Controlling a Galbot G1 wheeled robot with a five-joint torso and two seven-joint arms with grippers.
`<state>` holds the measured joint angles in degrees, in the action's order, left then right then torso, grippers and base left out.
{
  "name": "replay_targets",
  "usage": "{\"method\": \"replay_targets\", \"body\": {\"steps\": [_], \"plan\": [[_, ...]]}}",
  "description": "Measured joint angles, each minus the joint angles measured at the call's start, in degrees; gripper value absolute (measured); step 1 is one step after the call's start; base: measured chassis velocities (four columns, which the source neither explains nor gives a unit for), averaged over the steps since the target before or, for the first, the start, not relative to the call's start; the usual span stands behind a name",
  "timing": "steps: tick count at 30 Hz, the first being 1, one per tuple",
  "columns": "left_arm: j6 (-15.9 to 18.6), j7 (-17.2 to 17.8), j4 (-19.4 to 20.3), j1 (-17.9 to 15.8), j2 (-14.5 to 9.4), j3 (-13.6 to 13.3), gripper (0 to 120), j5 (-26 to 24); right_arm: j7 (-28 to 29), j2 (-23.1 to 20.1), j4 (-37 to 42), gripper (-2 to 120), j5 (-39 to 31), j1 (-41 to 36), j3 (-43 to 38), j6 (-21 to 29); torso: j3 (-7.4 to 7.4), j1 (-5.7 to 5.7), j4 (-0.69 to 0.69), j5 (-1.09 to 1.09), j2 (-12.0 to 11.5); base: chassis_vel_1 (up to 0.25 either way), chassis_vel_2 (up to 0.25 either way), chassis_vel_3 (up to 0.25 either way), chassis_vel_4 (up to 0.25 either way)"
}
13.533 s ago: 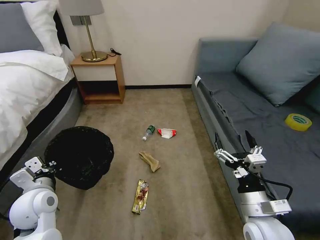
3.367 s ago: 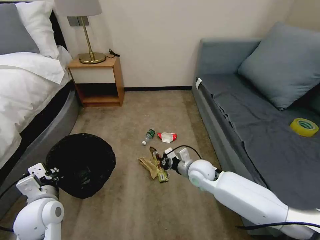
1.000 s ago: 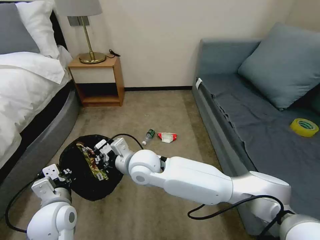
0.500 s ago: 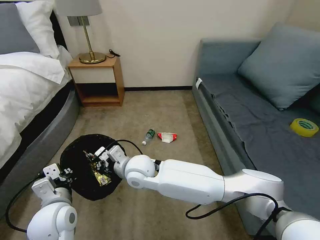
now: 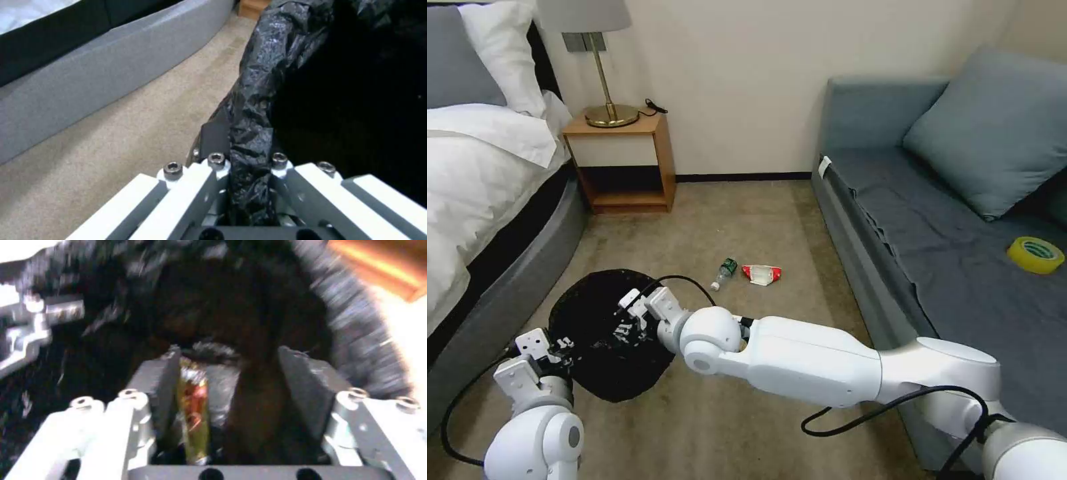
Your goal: Pick up the trash bin, then pick up the garbage on the floor and place it into the trash bin.
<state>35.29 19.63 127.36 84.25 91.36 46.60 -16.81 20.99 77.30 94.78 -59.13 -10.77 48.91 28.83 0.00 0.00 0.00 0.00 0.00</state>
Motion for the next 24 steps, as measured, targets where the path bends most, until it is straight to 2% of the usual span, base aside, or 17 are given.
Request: {"method": "replay_targets", "body": {"steps": [2, 3, 7, 8, 10, 11, 12, 16, 17, 19, 21, 22, 23, 24], "plan": [[-0.08, -0.04, -0.04, 0.01, -0.01, 0.0, 2, 0.04, -0.06, -1.15, 1.33, 74, 0.53, 0.26, -1.66, -0.36, 0.0, 0.0, 0.0, 0.0, 0.0, 0.0, 0.0, 0.0, 0.0], [-0.08, -0.04, -0.04, 0.01, -0.01, 0.0, 2, 0.04, -0.06, -1.15, 1.33, 74, 0.53, 0.26, -1.66, -0.36, 0.0, 0.0, 0.0, 0.0, 0.0, 0.0, 0.0, 0.0, 0.0], [-0.09, -0.09, -0.06, -0.06, -0.54, 0.63, 2, -0.22, -0.96, -5.33, 5.04, 93, 2.54, 0.18, -7.72, -2.7, 0.0, 0.0, 0.01, 0.01, 0.0, 0.0, 0.0, 0.0, 0.0], [-0.09, -0.09, -0.06, -0.06, -0.54, 0.63, 2, -0.22, -0.96, -5.33, 5.04, 93, 2.54, 0.18, -7.72, -2.7, 0.0, 0.0, 0.01, 0.01, 0.0, 0.0, 0.0, 0.0, 0.0], [-0.09, -0.1, -0.06, -0.15, -0.75, 0.91, 2, -0.52, -1.31, -8.74, 7.65, 98, 2.79, -0.55, -11.1, -3.46, 0.0, 0.0, 0.02, 0.02, 0.0, 0.0, 0.0, 0.0, 0.0], [-0.09, -0.12, -0.17, -0.19, -0.87, 1.11, 2, -0.63, -1.72, -11.91, 9.44, 99, 3.44, -1.49, -13.74, -4.3, 0.0, 0.0, 0.01, 0.02, 0.0, 0.0, 0.0, 0.0, 0.0], [-0.09, -0.12, -0.17, -0.19, -0.87, 1.11, 2, -0.63, -1.72, -11.91, 9.44, 99, 3.44, -1.49, -13.74, -4.3, 0.0, 0.0, 0.01, 0.02, 0.0, 0.0, 0.0, 0.0, 0.0], [-0.09, -0.16, -0.58, -0.36, -1.13, 1.62, 2, -1.1, -2.96, -19.77, 13.86, 100, 7.61, -7.25, -22.96, -7.02, 0.0, 0.0, -0.03, 0.02, 0.0, 0.0, 0.0, 0.0, 0.0], [-0.09, -0.16, -0.58, -0.36, -1.13, 1.62, 2, -1.1, -2.96, -19.77, 13.86, 100, 7.61, -7.25, -22.96, -7.02, 0.0, 0.0, -0.03, 0.02, 0.0, 0.0, 0.0, 0.0, 0.0], [-0.1, -0.2, -0.79, -0.45, -1.38, 1.82, 2, -1.36, -3.01, -22.39, 16.44, 100, 9.87, -12.47, -29.07, -8.45, 0.0, 0.0, -0.01, 0.03, 0.0, 0.0, 0.0, 0.0, 0.0], [-0.1, -0.2, -0.83, -0.47, -1.42, 1.86, 2, -1.39, -3.03, -22.8, 17.01, 100, 10.27, -13.47, -30.2, -8.6, 0.0, 0.0, -0.01, 0.03, 0.0, 0.0, 0.0, 0.0, 0.0], [-0.1, -0.2, -0.95, -0.54, -1.52, 1.97, 2, -1.45, -3.07, -23.62, 18.2, 100, 11.25, -15.63, -32.88, -8.86, 0.0, 0.0, -0.01, 0.03, 0.0, 0.0, 0.0, 0.0, 0.0], [-0.19, -0.25, -1.45, -0.9, -1.56, 2.04, 2, -1.56, -3.18, -26.12, 23.14, 100, 14.83, -23.28, -43.01, -10.01, -0.01, 0.0, 0.0, 0.01, 0.0, 0.0, 0.0, 0.0, 0.0], [-0.22, -0.27, -1.56, -0.94, -1.54, 2.04, 2, -1.56, -3.23, -26.58, 24.38, 100, 16.69, -25.71, -46.02, -10.72, 0.0, 0.0, -0.01, 0.02, 0.0, 0.0, 0.0, 0.0, 0.0]]}}
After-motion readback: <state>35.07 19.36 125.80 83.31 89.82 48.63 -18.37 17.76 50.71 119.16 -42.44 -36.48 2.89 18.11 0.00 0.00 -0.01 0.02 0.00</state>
